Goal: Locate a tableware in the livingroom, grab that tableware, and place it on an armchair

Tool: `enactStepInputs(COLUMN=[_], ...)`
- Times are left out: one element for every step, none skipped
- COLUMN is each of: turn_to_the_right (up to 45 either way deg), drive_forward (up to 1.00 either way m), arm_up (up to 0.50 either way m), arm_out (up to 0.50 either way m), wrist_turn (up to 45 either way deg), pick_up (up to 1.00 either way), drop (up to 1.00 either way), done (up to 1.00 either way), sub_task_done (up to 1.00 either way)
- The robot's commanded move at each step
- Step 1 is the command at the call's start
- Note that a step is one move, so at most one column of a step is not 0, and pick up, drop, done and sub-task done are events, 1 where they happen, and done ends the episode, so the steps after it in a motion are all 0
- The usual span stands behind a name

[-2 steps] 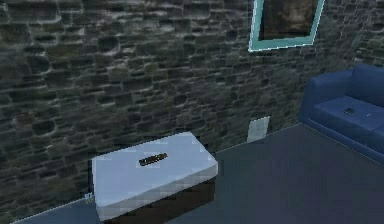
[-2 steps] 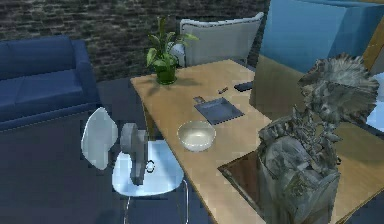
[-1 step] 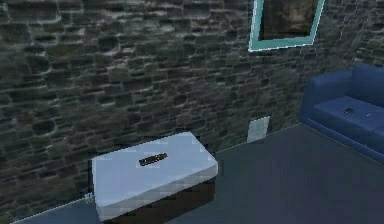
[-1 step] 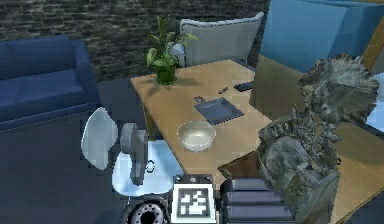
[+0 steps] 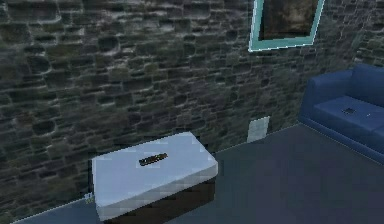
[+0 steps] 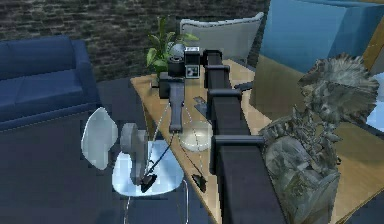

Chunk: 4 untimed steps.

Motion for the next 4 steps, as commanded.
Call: enactStepInputs(turn_to_the_right=[0.0, 0.0, 0.0, 0.0], drive_forward=[0.0, 0.0, 0.0, 0.0], arm_up=[0.0, 0.0, 0.0, 0.0], arm_out=[0.0, 0.0, 0.0, 0.0], wrist_turn=[45.0, 45.0, 45.0, 45.0], pick_up=[0.0, 0.0, 0.0, 0.0], drop=[0.0, 0.0, 0.0, 0.0], done=[0.0, 0.0, 0.0, 0.0], sub_task_done=[0.0, 0.0, 0.0, 0.0])
